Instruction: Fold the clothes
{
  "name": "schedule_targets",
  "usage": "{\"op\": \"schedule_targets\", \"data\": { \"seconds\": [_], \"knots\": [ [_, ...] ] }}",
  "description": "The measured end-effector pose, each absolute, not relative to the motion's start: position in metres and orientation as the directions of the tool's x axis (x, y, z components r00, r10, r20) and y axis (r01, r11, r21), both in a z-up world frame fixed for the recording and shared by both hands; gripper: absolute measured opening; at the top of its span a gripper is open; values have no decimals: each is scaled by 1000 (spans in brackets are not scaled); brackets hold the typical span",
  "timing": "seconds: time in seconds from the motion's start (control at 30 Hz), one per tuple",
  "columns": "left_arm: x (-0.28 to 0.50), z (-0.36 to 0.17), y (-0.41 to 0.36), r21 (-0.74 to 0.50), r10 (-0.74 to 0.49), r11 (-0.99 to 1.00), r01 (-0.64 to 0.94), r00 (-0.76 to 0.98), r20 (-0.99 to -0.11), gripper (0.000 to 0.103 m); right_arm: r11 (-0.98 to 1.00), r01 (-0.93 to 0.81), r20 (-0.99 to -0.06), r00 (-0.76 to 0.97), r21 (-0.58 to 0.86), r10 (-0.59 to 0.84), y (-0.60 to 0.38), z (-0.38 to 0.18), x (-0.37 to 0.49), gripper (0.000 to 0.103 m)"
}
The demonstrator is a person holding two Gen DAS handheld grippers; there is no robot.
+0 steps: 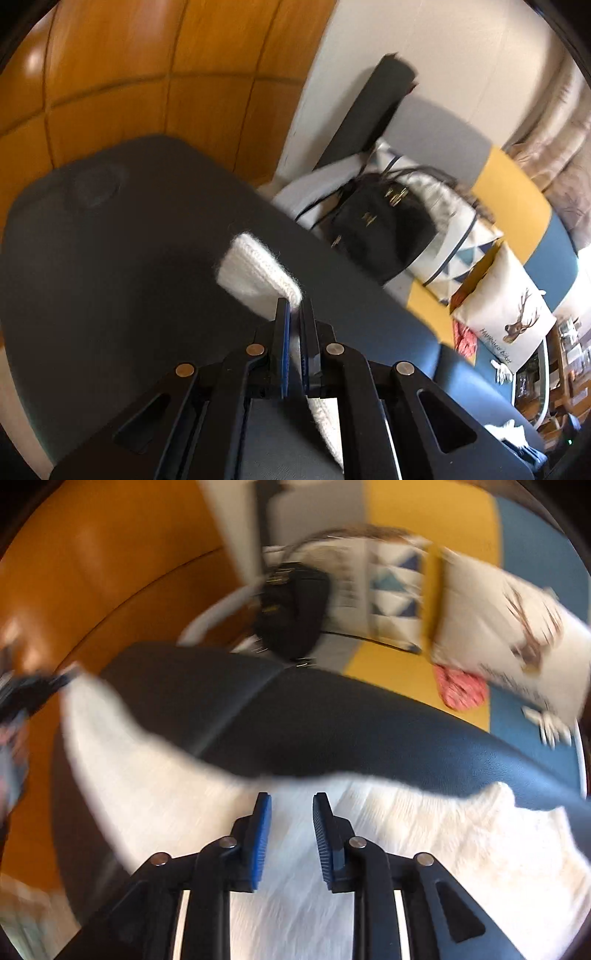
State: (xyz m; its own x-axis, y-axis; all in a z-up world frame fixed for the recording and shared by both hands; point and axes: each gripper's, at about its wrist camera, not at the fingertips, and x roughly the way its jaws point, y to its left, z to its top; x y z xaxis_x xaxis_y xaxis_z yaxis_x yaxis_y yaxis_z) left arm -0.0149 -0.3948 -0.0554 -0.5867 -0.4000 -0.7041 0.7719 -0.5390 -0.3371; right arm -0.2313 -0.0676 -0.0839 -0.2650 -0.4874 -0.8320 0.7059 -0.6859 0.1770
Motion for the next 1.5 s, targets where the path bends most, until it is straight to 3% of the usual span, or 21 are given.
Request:
{"op": "schedule_targets", "data": {
  "seconds": [0.27, 0.37, 0.5, 0.6, 0.7, 0.77, 0.9, 1.03, 1.2, 1.3, 1.5],
  "knots": [
    [27, -75, -398, -396, -378, -475, 785, -589, -714, 3, -587, 810, -930, -221, -9, -292, -101, -126, -205, 24],
    [14, -65, -401, -383, -396, -496, 779, -596, -698, 3, -630, 772, -920, -304, -85, -248, -122, -135, -226, 22],
    [-10, -55, -408, -356, -396, -500, 789, -574, -717, 4, -771, 632, -910, -357, -70, -210, -121, -136, -275, 22],
    [-13, -65, -416, -388, -315, -477, 788, -566, -762, 7, -807, 588, -906, -309, 58, -291, -100, -123, -284, 23],
    [5, -80, -422, -412, -243, -447, 794, -551, -799, 11, -741, 654, -859, -283, 152, -427, -66, -91, -247, 25],
    [21, -86, -425, -409, -218, -430, 805, -532, -818, 30, -666, 714, -827, -229, 216, -514, -34, -69, -204, 25],
    [64, -86, -412, -412, -172, -462, 785, -535, -827, 32, -584, 768, -809, -155, 262, -567, 47, -41, -114, 26],
    [84, -81, -332, -424, -43, -682, 596, -612, -790, 38, -701, 599, -825, -115, 387, -554, 146, -43, -68, 28],
    [78, -125, -226, -456, 187, -778, 433, -533, -825, 40, -864, 241, -866, -136, 442, -481, 272, -78, -15, 28],
    [69, -143, -179, -478, 269, -790, 384, -483, -833, 41, -899, 157, -898, -106, 410, -428, 297, -102, -8, 31],
    [54, -148, -150, -464, 291, -804, 372, -434, -852, 40, -910, 132, -907, -112, 392, -407, 297, -109, -10, 31]
  ]
}}
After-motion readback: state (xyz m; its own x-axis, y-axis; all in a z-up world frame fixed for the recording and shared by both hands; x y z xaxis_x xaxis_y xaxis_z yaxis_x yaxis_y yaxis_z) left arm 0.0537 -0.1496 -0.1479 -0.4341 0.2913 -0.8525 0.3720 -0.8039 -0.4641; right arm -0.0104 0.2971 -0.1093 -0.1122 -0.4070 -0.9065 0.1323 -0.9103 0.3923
